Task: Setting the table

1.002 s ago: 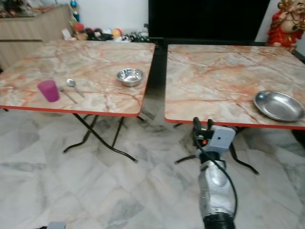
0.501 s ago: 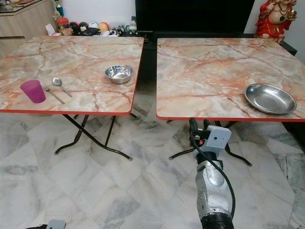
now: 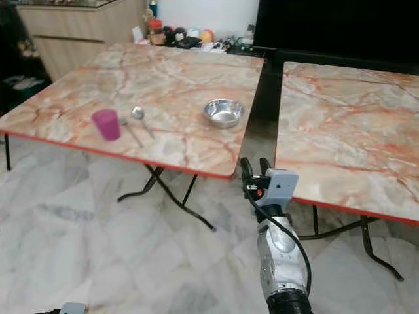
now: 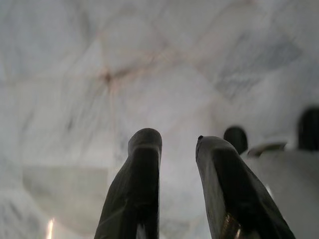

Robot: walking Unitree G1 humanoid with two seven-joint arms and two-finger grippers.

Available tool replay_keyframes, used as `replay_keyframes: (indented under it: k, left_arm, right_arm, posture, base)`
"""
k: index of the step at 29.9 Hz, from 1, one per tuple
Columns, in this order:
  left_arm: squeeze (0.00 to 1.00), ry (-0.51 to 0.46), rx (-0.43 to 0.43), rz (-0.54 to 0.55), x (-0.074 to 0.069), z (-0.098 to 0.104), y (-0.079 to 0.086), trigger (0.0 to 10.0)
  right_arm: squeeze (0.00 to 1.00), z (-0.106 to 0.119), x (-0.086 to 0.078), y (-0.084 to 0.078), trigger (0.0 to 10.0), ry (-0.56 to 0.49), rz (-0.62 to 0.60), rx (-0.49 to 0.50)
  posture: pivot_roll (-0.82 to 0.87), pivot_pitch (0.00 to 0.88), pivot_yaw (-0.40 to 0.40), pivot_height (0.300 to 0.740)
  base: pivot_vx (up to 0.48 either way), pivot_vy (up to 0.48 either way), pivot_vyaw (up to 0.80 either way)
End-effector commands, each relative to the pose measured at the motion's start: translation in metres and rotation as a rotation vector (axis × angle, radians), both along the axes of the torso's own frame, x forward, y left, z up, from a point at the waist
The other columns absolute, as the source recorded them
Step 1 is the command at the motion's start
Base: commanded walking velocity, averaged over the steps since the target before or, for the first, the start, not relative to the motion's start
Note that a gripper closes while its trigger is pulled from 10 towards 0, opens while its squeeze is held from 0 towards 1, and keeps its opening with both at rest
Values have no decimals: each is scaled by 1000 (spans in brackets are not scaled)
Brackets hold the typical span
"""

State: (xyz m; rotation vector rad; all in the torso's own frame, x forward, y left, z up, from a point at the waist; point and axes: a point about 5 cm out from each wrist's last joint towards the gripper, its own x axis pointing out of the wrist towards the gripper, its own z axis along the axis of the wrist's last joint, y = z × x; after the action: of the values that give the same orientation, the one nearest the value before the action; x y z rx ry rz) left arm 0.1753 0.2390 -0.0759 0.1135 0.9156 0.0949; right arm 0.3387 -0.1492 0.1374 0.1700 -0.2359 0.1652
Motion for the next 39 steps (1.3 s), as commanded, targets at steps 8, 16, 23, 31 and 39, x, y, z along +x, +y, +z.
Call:
replay_keyframes:
  k: [8,16,23,31,39]
  left_arm:
    - [0,-14,-16,-7,4,0,-7,10000]
    - [0,-26,-19,1,6,1,-8,10000]
    - [0,-33,-25,6,6,1,-9,10000]
    - [0,-21,-19,-3,3,-1,-11,10000]
    - [0,-27,-16,-14,4,0,-11,10000]
  right_arm:
    - [0,-3,-2,-5,10000,14,0,5]
    - [0,0,-5,6,10000,-16,78,-41]
    - [0,0,-5,7,10000,-10,74,-13]
    - [0,4,-5,-5,10000,-1,-24,77]
    - [0,28,-6,-12,10000,-7,-123,82]
  posture:
    - [35,107,3,740]
    - [34,107,2,740]
    - [33,106,-1,740]
    - [31,114,-3,740]
    - [23,120,-2,740]
  base:
    - [480,0,0]
    - [374,0,100]
    - [0,0,343]
    - [0,0,0]
    - [0,0,0]
